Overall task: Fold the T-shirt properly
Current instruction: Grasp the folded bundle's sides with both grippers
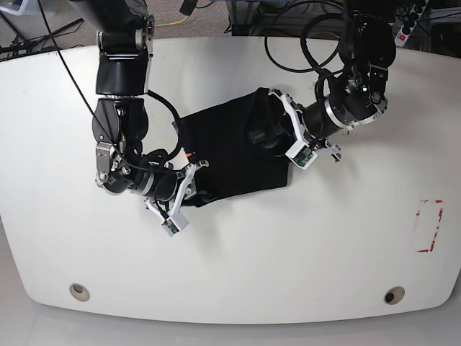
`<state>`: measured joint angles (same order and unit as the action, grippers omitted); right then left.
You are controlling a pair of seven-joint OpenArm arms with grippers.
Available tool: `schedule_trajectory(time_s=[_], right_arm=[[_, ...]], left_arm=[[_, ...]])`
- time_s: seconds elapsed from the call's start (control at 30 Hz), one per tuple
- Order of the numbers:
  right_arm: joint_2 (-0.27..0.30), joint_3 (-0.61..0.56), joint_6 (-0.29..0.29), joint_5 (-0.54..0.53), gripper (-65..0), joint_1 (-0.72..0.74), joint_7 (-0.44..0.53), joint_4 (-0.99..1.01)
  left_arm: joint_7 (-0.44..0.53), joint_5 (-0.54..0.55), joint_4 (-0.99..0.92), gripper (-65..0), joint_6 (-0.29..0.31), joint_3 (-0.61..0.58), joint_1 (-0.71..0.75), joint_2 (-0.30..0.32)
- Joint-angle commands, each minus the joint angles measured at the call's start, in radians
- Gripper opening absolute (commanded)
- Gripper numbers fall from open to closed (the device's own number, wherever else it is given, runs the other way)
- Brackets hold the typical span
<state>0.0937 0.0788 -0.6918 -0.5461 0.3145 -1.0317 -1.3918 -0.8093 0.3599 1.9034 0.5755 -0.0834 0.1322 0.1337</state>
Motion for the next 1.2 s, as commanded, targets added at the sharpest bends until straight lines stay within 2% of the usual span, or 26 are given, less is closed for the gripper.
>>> schedule_trajectory(time_s=[0.0,0.23,0.37,0.53,0.7,1.0,1.17], right_arm=[[-0.012,-0.026,-0.006,0.056,-51.0,0.054,0.066,-0.005],[-0.015,-0.098,-0.006,0.197,-51.0,0.084,0.155,0.095],[-0.007,-0.142,-0.006,0.225,-51.0,0.094,0.239,0.168],[0.028,-0.17,-0.006,0.238,-51.0,0.094,0.296,0.23],[0.056,-0.17,-0.006,0.237,-51.0,0.093,0.301,0.234],[0.107,-0.167,-0.006,0.235,-51.2,0.047,0.296,0.131],[0.122,-0.169,-0.006,0.237,-51.2,0.001,0.265,0.065]], left_arm=[[0.024,0.017,0.017,-52.1,-0.002,-0.016,-0.009,-0.01],[0.024,0.015,-0.011,-52.1,-0.004,-0.066,0.017,-0.01],[0.023,0.015,-0.086,-52.1,-0.004,-0.066,0.017,-0.006],[0.024,0.017,-0.158,-52.2,-0.004,-0.068,0.013,0.022],[0.023,0.004,-0.213,-52.2,-0.004,-0.068,-0.021,0.045],[0.024,-0.123,-0.354,-52.1,-0.001,-0.068,-0.133,0.053],[0.024,-0.126,-0.405,-52.1,0.001,-0.068,-0.219,0.057]])
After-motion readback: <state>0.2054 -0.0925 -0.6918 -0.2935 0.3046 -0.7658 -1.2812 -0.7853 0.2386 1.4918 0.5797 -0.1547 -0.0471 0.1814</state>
